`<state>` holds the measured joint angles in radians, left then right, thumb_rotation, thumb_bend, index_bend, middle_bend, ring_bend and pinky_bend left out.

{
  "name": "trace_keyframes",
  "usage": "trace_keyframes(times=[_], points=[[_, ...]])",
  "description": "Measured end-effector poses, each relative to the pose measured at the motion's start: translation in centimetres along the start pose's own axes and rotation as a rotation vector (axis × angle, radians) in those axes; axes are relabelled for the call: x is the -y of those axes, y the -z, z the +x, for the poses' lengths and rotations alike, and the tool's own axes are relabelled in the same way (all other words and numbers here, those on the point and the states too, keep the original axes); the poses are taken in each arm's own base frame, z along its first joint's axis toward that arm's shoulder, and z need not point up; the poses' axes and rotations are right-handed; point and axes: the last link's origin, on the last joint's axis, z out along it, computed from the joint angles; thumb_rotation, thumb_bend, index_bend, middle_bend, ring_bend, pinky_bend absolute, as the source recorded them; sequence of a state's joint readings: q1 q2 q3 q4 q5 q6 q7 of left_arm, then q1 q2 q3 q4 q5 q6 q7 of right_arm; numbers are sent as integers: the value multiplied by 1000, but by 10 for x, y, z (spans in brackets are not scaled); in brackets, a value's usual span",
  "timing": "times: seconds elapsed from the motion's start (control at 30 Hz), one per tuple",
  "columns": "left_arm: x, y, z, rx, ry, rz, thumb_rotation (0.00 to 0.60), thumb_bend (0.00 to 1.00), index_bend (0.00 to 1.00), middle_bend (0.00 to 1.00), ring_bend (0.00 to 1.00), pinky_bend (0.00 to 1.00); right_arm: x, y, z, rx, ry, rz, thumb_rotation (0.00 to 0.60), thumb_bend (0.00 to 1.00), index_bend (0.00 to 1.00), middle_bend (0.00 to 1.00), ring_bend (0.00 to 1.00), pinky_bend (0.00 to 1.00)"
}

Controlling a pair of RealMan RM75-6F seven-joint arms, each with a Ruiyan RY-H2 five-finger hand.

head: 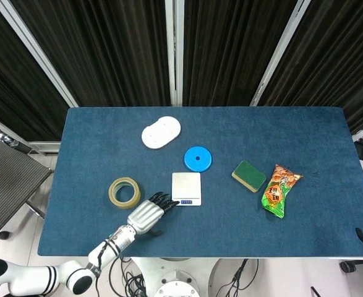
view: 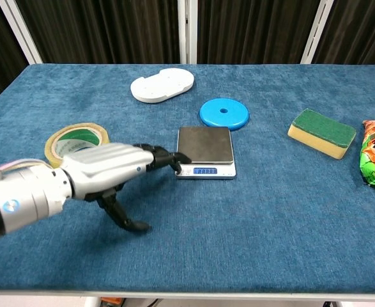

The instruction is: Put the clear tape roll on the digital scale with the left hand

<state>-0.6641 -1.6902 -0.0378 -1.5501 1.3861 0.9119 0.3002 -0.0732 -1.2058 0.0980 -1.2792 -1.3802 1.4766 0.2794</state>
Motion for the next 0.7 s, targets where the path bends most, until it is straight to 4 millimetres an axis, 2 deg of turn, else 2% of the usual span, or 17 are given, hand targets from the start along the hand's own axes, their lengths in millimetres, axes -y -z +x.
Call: trace_keyframes(times=[0.27,0.43,0.53,0.7], points=[[-2,19,37,-120,-3,-18,600,197,8,103,0,0,2,2,1,-3,0,7,600,132,0,0,0,0],[14,32,42,-169,7,42,600,146,8,5,0,0,3,2,2,-8,0,10,600,132,0,0,0,0],[25,35,43,-175,26,94,600,97,8,0,0,0,4,2,4,-19,-4,14,600,132,0,0,0,0],[46,39,42,-178,100,183,600,90,0,0,0,0,7,3,12,-58,-19,26,600,132,0,0,0,0]])
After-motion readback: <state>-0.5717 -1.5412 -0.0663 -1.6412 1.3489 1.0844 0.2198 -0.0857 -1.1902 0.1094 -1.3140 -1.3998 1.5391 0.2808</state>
